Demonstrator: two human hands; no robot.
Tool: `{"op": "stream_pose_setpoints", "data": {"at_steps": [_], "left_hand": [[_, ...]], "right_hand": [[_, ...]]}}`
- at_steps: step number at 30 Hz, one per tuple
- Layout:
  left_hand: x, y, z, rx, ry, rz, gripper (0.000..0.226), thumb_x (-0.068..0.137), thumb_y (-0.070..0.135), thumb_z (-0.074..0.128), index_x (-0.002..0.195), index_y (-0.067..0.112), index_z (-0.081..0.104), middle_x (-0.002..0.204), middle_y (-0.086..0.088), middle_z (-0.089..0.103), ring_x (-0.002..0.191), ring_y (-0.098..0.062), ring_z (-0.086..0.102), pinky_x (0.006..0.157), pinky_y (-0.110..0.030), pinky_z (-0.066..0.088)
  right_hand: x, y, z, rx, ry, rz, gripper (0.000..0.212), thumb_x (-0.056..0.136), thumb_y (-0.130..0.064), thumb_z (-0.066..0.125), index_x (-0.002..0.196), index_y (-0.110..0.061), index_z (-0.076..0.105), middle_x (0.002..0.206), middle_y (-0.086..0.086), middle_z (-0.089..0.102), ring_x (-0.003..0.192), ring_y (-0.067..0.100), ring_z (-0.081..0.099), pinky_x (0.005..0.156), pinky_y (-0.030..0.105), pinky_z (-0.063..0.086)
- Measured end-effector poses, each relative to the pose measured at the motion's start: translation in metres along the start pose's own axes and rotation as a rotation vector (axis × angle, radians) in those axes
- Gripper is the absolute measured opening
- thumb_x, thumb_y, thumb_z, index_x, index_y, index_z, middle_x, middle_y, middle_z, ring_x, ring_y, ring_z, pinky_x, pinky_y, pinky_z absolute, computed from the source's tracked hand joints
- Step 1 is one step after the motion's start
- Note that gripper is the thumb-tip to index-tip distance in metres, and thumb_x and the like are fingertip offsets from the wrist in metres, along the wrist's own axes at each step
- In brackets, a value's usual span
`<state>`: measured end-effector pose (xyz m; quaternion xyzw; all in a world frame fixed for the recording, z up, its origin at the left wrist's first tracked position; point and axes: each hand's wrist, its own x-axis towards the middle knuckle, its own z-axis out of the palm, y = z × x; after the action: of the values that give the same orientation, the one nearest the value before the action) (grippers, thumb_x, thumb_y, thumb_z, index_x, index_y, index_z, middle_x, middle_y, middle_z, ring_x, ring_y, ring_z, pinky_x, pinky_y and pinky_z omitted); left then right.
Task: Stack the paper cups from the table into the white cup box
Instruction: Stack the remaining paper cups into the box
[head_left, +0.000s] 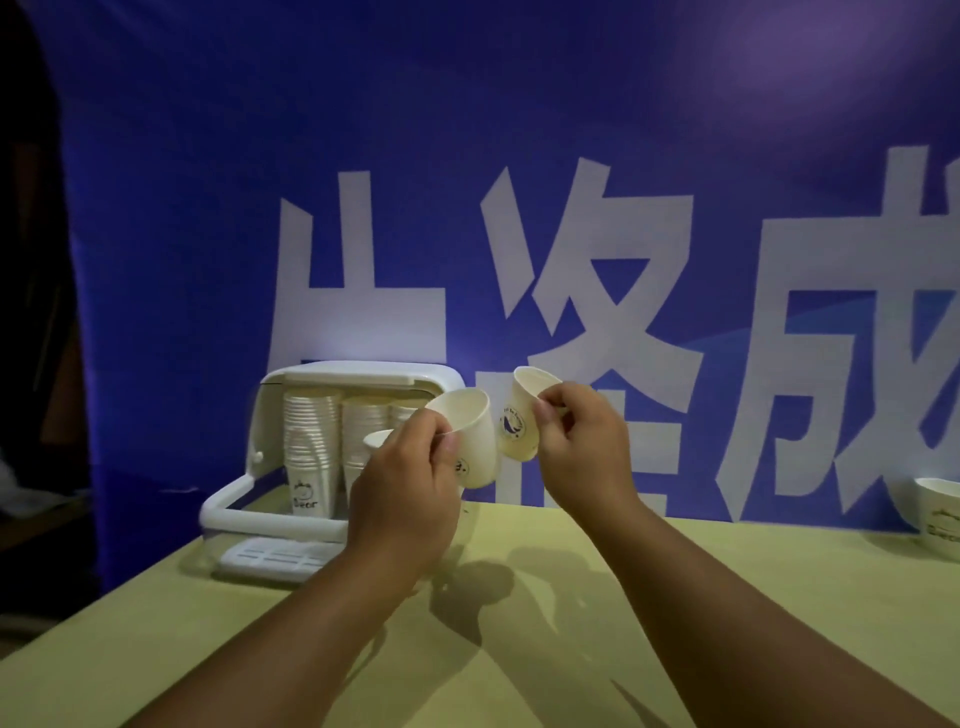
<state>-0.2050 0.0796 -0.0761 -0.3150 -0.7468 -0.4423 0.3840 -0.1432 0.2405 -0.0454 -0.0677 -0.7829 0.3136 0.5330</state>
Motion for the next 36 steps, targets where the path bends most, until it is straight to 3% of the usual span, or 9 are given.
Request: {"op": "stream_pose_setpoints", "data": {"at_steps": [5,10,13,16,20,24,30,32,36], "left_hand": [[0.015,-0.013,-0.023,-0.098,0.163,-0.030,0.015,0.105,0.035,0.047,0.095,0.027,0.054,0.085,0.005,0.061,0.076,-0.011,0.059,0.059,-0.030,0.050],[0.021,-0.035,-0.036,0.006,0.199,-0.041,0.011,0.107,0.030,0.048,0.098,0.027,0.053,0.087,0.007,0.060,0.076,-0.012,0.059,0.057,-0.026,0.048],[0.022,-0.046,-0.038,0.118,0.106,-0.061,0.013,0.108,0.031,0.044,0.098,0.027,0.051,0.090,0.007,0.059,0.076,-0.014,0.057,0.056,-0.024,0.042],[0.021,-0.049,-0.039,0.208,0.015,-0.071,0.016,0.108,0.034,0.038,0.101,0.026,0.051,0.096,0.005,0.060,0.083,-0.018,0.058,0.061,-0.031,0.050],[0.029,-0.050,-0.047,0.377,-0.073,-0.042,0.017,0.109,0.033,0.033,0.097,0.028,0.045,0.096,0.006,0.057,0.084,-0.019,0.054,0.065,-0.036,0.049],[0.031,-0.052,-0.047,0.545,-0.223,-0.069,0.010,0.107,0.034,0.036,0.107,0.030,0.045,0.112,0.006,0.046,0.099,-0.016,0.045,0.075,-0.035,0.044],[0.021,-0.064,-0.036,0.322,-0.331,-0.075,0.022,0.105,0.040,0.038,0.121,0.031,0.050,0.121,0.009,0.054,0.111,-0.014,0.051,0.093,-0.038,0.051],[0.020,-0.063,-0.036,0.251,-0.299,-0.102,0.033,0.105,0.040,0.044,0.137,0.032,0.044,0.131,0.007,0.056,0.117,-0.015,0.052,0.097,-0.043,0.052],[0.018,-0.052,-0.038,0.161,-0.250,-0.109,0.071,0.102,0.035,0.053,0.153,0.044,0.004,0.145,0.000,0.053,0.123,-0.025,0.056,0.096,-0.054,0.053]], "right_hand": [[0.018,-0.030,0.021,0.130,0.100,0.058,0.010,0.098,-0.030,0.059,0.102,-0.023,0.063,0.101,-0.005,0.062,0.092,0.009,0.061,0.063,0.009,0.045],[0.018,-0.044,0.038,0.227,0.119,0.136,0.008,0.097,-0.030,0.060,0.102,-0.024,0.063,0.103,-0.005,0.063,0.093,0.012,0.062,0.065,0.011,0.048],[0.012,-0.044,0.043,0.210,0.077,0.112,0.002,0.097,-0.028,0.061,0.099,-0.027,0.061,0.102,-0.007,0.062,0.092,0.010,0.060,0.064,0.008,0.044],[0.011,-0.042,0.040,0.199,0.043,0.085,0.002,0.098,-0.027,0.060,0.100,-0.029,0.060,0.102,-0.007,0.062,0.092,0.010,0.059,0.066,0.008,0.044],[0.011,-0.041,0.039,0.178,0.001,0.080,0.003,0.099,-0.028,0.058,0.100,-0.030,0.059,0.103,-0.005,0.062,0.095,0.013,0.059,0.066,0.009,0.043],[0.010,-0.043,0.045,0.168,-0.019,0.082,0.005,0.098,-0.027,0.059,0.101,-0.030,0.058,0.106,-0.006,0.059,0.101,0.016,0.057,0.075,0.018,0.050],[0.007,-0.055,0.047,0.153,-0.010,0.037,0.005,0.097,-0.025,0.061,0.097,-0.029,0.059,0.120,-0.013,0.048,0.109,0.008,0.051,0.069,0.003,0.033],[0.004,-0.058,0.050,0.149,-0.039,0.021,0.007,0.097,-0.024,0.061,0.096,-0.031,0.058,0.128,-0.011,0.049,0.110,0.006,0.048,0.071,0.003,0.030],[0.000,-0.061,0.057,0.067,-0.105,-0.048,0.005,0.098,-0.025,0.060,0.101,-0.024,0.065,0.120,-0.012,0.054,0.102,0.000,0.044,0.067,0.000,0.029]]}}
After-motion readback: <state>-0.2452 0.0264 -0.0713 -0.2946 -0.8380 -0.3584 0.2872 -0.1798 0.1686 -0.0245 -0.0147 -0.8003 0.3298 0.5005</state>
